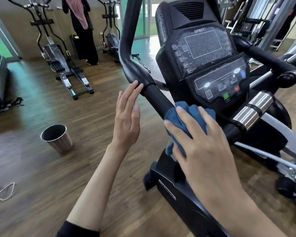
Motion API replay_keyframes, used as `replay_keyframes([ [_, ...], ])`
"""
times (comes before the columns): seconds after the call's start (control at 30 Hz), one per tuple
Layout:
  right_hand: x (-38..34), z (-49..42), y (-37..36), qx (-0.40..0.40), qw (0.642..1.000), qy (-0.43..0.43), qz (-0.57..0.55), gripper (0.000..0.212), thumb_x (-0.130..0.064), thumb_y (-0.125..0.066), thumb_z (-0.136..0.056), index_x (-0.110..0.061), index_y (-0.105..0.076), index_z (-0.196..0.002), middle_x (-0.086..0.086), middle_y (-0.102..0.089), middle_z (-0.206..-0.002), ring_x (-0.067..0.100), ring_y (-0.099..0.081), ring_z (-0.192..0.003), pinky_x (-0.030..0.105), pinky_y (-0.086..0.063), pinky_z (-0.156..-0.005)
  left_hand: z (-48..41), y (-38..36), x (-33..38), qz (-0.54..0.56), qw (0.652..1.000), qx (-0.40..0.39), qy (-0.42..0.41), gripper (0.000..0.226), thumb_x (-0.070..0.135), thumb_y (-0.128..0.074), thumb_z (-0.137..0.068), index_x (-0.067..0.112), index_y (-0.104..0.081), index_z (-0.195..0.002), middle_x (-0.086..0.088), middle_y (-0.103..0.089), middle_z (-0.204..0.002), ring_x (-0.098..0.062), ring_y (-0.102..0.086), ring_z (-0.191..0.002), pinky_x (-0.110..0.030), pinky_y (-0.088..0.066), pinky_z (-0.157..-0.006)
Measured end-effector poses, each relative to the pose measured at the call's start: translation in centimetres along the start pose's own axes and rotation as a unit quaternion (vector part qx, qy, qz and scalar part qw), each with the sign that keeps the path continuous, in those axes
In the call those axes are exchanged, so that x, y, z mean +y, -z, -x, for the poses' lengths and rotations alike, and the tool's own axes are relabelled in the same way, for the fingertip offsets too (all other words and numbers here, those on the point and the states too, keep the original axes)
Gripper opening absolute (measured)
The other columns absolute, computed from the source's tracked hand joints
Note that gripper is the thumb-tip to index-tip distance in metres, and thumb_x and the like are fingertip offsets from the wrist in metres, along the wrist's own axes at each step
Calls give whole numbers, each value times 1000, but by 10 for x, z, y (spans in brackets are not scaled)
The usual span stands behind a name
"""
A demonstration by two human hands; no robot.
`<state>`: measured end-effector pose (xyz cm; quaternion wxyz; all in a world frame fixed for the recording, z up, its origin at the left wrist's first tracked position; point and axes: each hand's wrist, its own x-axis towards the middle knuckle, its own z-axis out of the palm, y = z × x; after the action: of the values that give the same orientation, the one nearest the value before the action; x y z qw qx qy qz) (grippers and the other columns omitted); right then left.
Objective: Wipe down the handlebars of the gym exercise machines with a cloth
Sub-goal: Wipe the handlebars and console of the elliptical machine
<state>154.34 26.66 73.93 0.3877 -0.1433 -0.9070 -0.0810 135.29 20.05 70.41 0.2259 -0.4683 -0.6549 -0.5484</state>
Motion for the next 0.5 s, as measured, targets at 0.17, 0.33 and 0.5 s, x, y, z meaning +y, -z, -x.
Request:
replay_keyframes([
  [0.17,40,32,-10,88,991,101,-18,41,-18,-66,-90,-23,-59,-130,4,-55,-138,37,-46,-129,57,-45,-95,0,-8,-1,9,1000,20,-11,46,12,-26,-96,-4,-42,-136,-12,-37,-144,-24,-34,-137,-52,-27,-114],
  [0.33,54,32,-29,197,968,150,-45,41,-19,-68,-87,-27,-57,-126,3,-48,-135,33,-42,-128,57,-46,-94,2,-22,-9,7,997,68,-32,46,12,-26,-96,-5,-42,-135,-17,-39,-144,-26,-34,-137,-43,-26,-116],
  [0.5,56,28,-39,255,948,187,-43,39,-18,-69,-88,-26,-57,-125,2,-49,-134,33,-43,-127,56,-46,-95,-1,-44,-24,6,985,147,-91,46,10,-27,-94,-6,-41,-135,-11,-39,-143,-22,-33,-136,-43,-25,-115],
])
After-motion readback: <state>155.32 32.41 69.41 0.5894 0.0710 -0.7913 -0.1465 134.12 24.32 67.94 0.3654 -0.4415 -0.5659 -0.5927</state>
